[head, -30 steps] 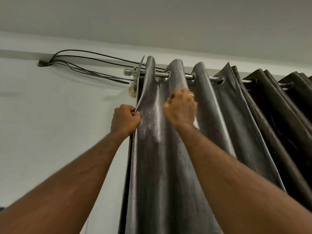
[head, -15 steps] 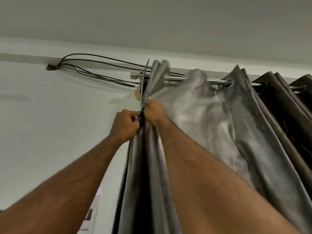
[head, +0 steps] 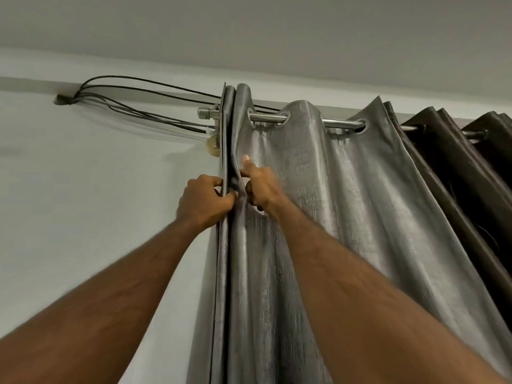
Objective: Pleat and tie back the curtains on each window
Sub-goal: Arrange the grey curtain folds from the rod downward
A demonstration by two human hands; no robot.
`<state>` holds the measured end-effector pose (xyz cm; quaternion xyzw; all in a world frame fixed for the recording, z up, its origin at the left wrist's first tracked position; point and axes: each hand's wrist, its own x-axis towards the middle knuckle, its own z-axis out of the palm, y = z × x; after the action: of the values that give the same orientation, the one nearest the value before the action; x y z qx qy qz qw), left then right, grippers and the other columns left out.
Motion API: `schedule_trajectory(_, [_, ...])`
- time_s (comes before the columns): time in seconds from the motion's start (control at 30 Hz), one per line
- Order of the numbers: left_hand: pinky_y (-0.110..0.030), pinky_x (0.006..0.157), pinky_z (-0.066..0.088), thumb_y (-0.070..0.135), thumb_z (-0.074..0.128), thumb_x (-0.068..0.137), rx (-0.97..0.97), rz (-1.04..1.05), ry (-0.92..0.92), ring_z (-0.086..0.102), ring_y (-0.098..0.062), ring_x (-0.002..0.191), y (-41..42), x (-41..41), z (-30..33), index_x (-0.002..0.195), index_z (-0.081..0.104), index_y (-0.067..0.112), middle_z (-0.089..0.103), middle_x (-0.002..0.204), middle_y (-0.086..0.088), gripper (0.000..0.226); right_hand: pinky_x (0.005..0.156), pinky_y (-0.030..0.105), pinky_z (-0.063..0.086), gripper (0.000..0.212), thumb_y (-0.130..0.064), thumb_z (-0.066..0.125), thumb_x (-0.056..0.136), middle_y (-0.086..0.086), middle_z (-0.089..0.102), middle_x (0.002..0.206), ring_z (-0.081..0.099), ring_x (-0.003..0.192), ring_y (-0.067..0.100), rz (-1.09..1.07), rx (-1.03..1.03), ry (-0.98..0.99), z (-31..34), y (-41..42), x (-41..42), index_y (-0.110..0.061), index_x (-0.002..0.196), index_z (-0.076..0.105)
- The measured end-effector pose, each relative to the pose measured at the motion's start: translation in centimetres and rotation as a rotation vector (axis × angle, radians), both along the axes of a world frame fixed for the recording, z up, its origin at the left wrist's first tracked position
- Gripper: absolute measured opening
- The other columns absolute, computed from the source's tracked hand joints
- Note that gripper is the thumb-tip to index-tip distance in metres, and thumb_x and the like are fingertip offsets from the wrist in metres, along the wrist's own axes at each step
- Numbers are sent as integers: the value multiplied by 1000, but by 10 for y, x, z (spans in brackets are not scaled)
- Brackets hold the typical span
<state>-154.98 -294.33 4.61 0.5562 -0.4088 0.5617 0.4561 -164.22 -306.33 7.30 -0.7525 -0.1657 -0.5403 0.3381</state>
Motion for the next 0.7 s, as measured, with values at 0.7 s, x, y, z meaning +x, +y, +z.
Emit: schedule_trajectory(0.7, [-46, 70, 59, 45, 66, 72, -43, 37, -20, 65, -27, 73, 1, 1, 13, 81, 72, 7, 68, 68, -6, 39, 101, 51, 47, 76, -47, 81, 80, 14, 52, 137, 52, 126, 34, -877, 330, -208, 13, -91, -45, -12, 138, 46])
